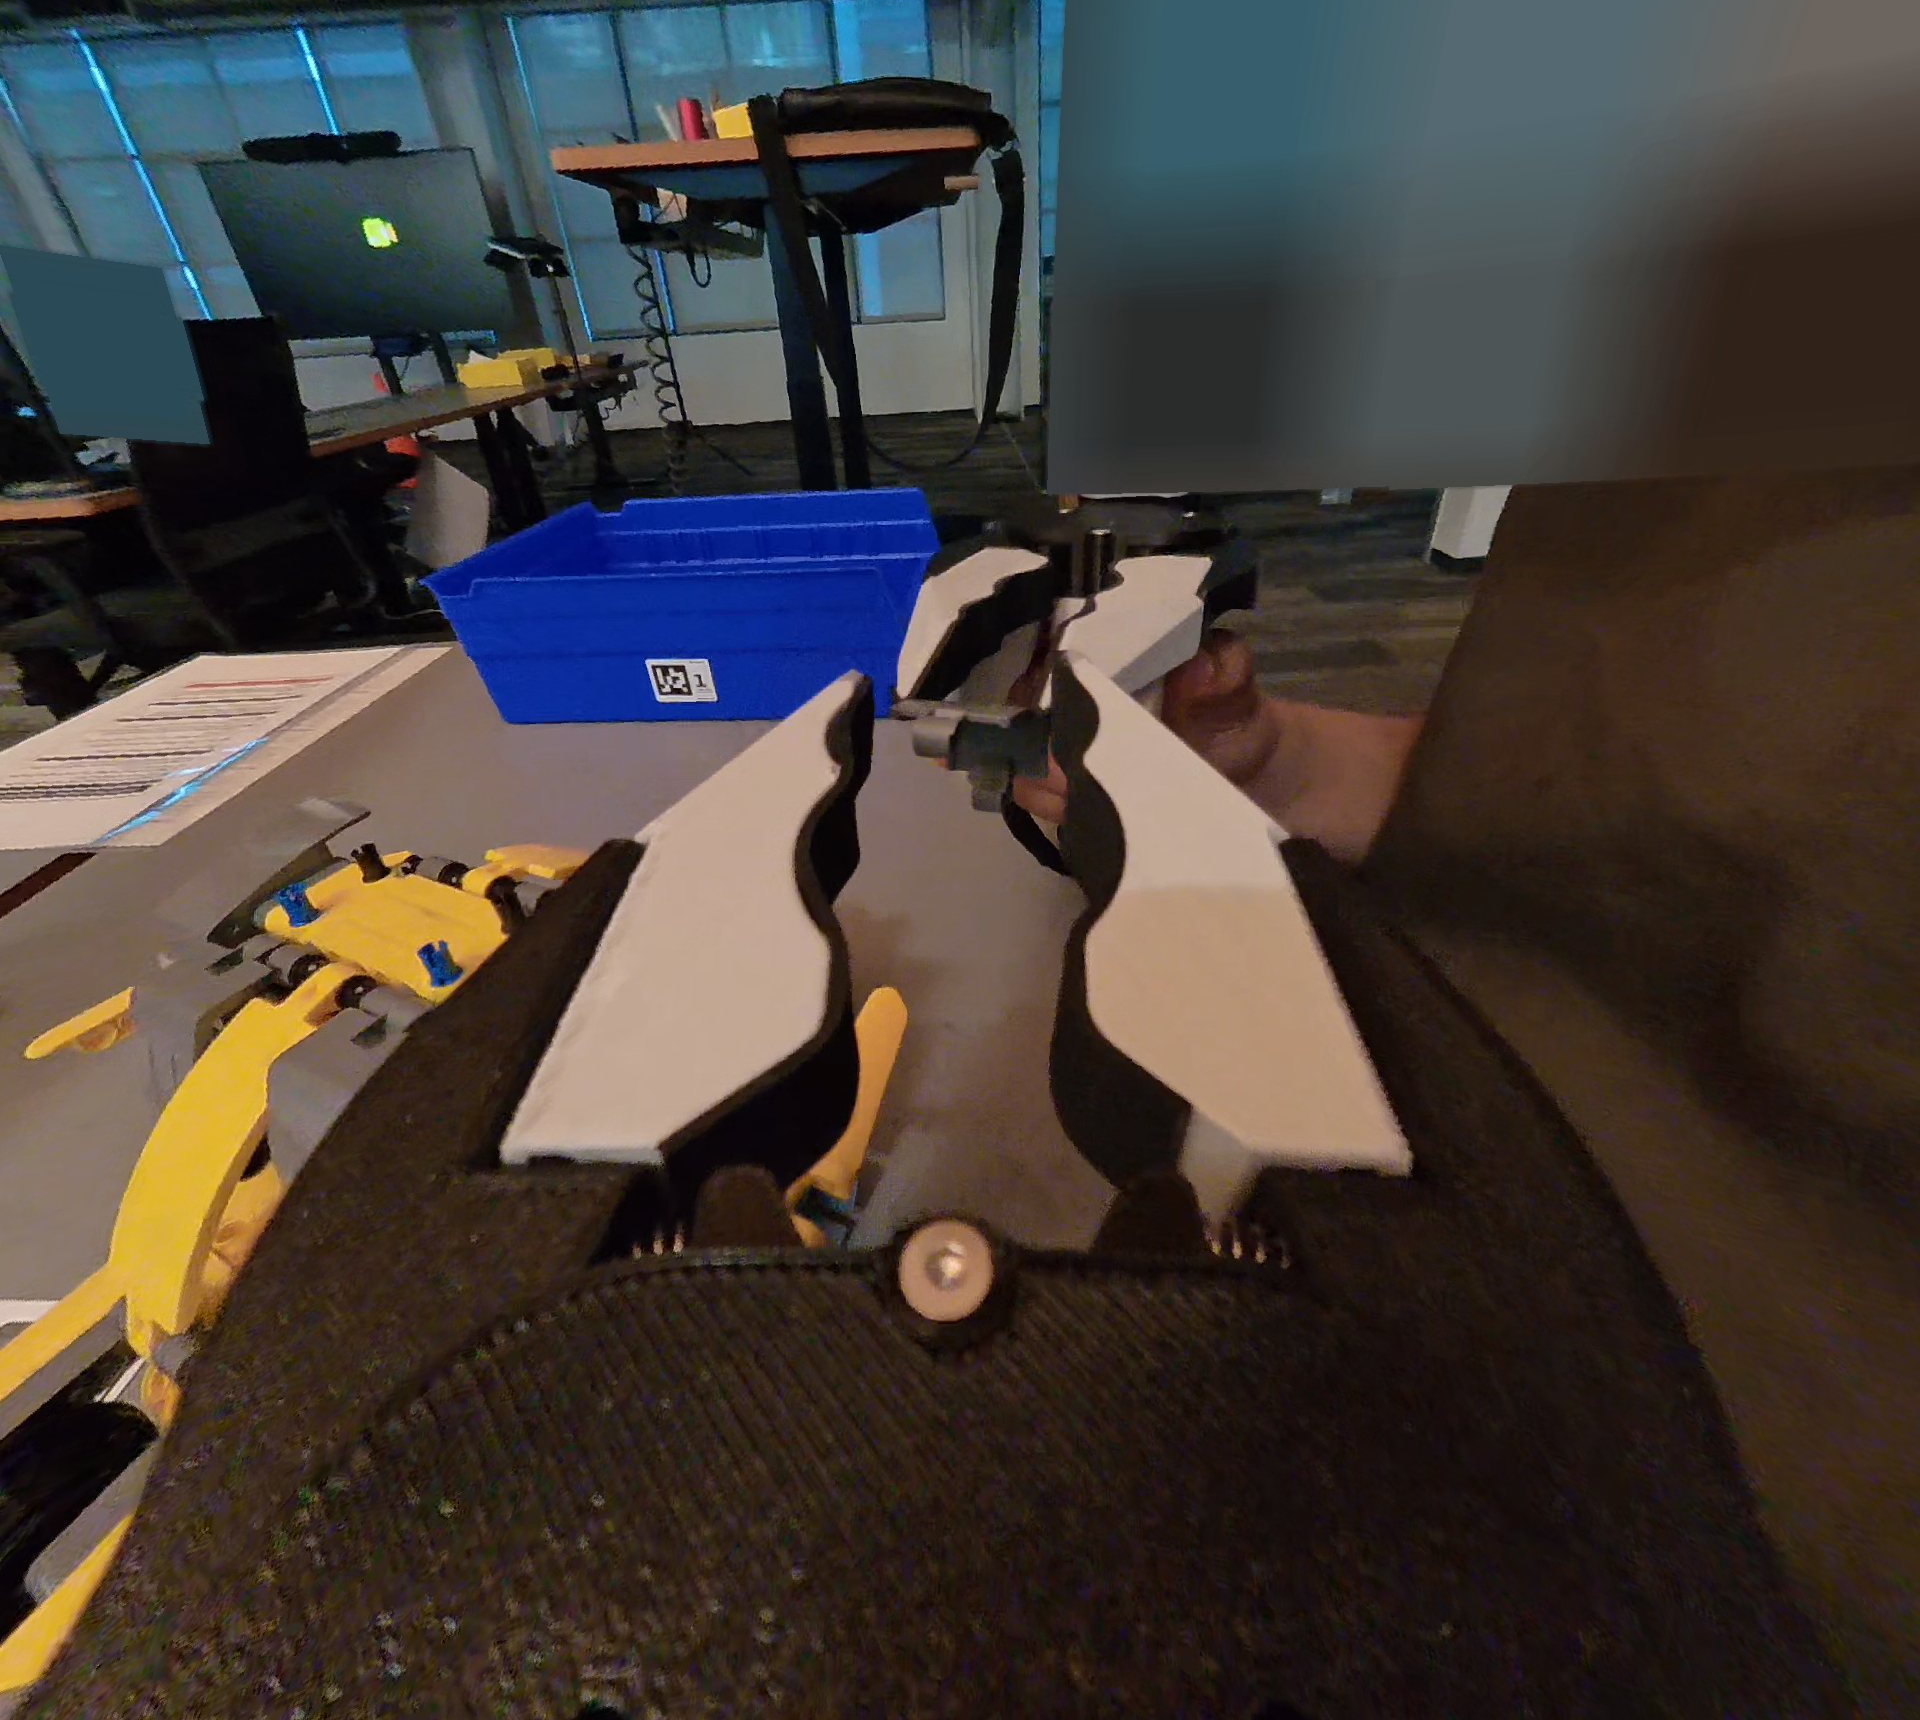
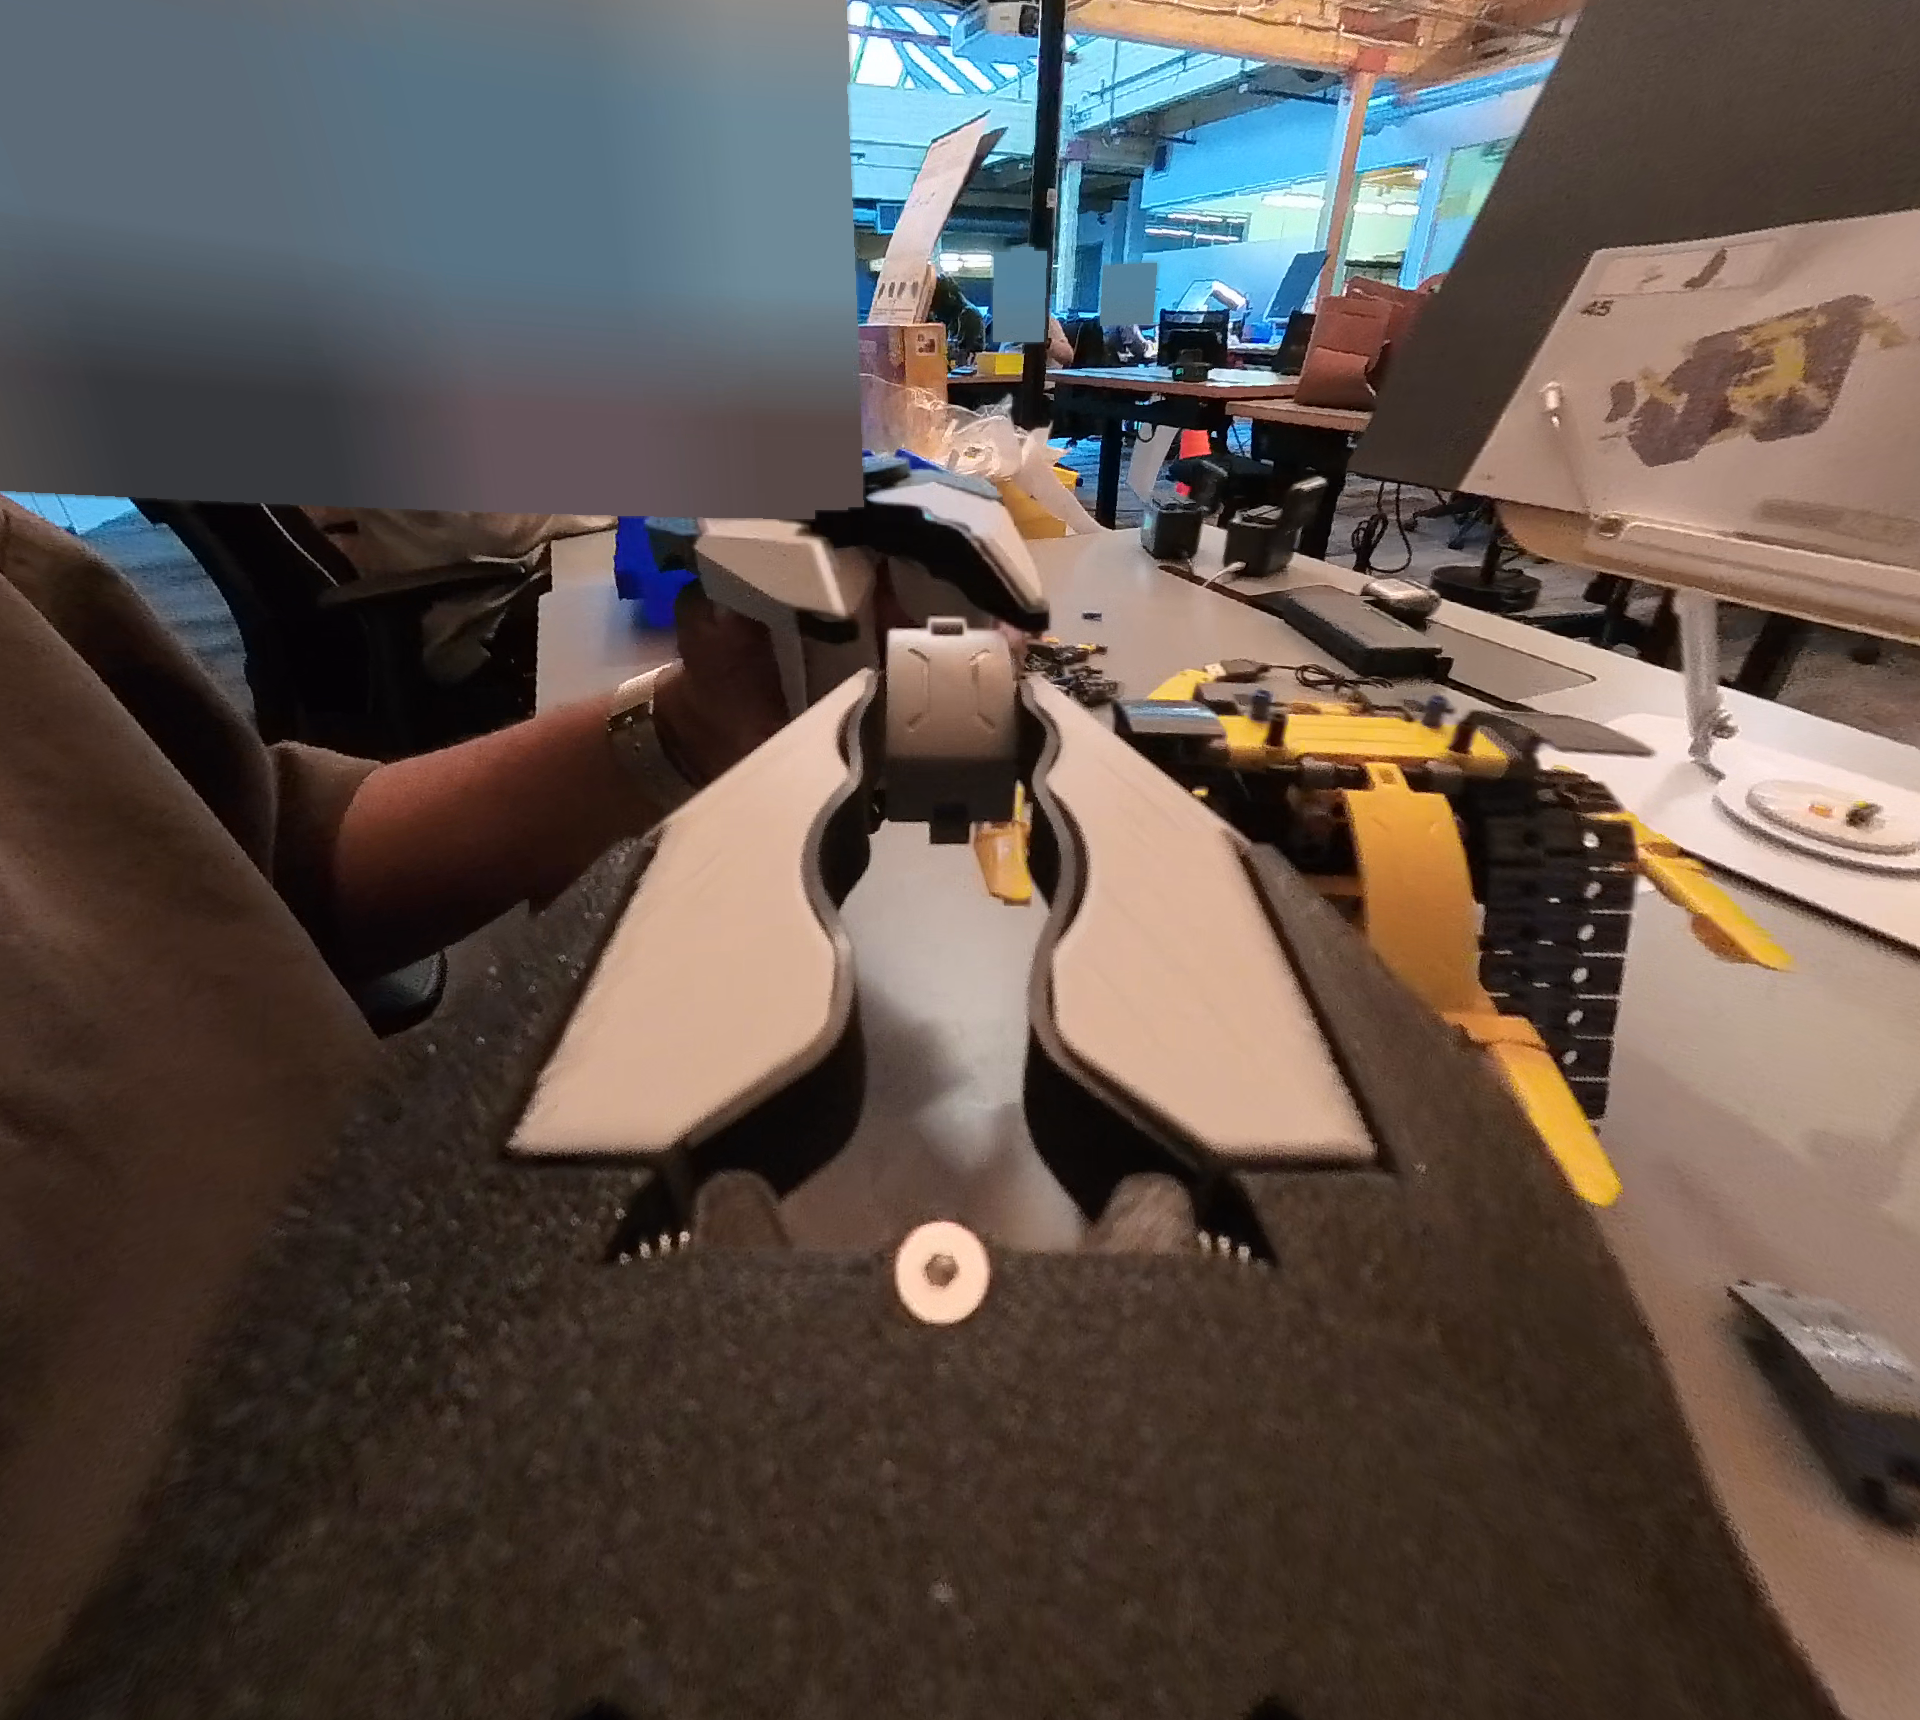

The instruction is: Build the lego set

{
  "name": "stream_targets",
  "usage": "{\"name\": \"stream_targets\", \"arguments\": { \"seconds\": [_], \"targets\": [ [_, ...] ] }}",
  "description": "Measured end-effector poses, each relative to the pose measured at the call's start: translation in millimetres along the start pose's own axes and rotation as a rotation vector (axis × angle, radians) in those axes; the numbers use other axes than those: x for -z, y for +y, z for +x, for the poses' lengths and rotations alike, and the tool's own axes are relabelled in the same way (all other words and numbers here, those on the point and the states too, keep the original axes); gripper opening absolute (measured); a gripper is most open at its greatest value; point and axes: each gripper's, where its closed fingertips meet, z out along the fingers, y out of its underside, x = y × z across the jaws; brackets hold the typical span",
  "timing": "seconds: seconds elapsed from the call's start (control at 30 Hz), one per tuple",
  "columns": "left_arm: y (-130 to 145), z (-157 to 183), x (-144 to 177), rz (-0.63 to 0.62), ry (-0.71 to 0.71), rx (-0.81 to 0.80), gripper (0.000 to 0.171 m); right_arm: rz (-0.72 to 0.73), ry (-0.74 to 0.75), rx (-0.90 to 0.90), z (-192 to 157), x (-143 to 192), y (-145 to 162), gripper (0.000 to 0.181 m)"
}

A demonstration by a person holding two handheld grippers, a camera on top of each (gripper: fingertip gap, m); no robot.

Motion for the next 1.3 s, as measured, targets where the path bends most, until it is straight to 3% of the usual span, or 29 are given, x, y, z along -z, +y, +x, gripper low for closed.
{"name": "stream_targets", "arguments": {
  "seconds": [0.1, 0.2, 0.33, 0.47, 0.57, 0.9, 1.3],
  "targets": [
    [-2, 6, 0, 0.011, 0.035, 0.01, 0.024, -0.027, 0.007, 0.03, -3, -2, 3, 0.023],
    [2, 8, -1, -0.013, 0.047, -0.005, 0.0, -0.045, 0.016, 0.052, -4, -3, 6, 0.023],
    [4, 7, -3, -0.023, 0.031, -0.022, 0.002, -0.033, 0.017, 0.046, -3, -3, 7, 0.023],
    [-2, 6, 1, 0.021, 0.043, 0.004, 0.026, 0.001, 0.019, 0.033, -1, 2, 3, 0.023],
    [2, 7, 0, 0.001, 0.063, 0.039, 0.031, 0.048, -0.007, 0.006, -3, 6, -4, 0.023],
    [4, 6, -4, -0.012, 0.048, 0.06, 0.018, 0.047, -0.002, 0.002, -1, 7, -1, 0.023],
    [5, 6, -5, -0.02, 0.056, 0.068, 0.017, 0.008, 0.023, 0.043, -1, 7, 5, 0.023]
  ]
}}
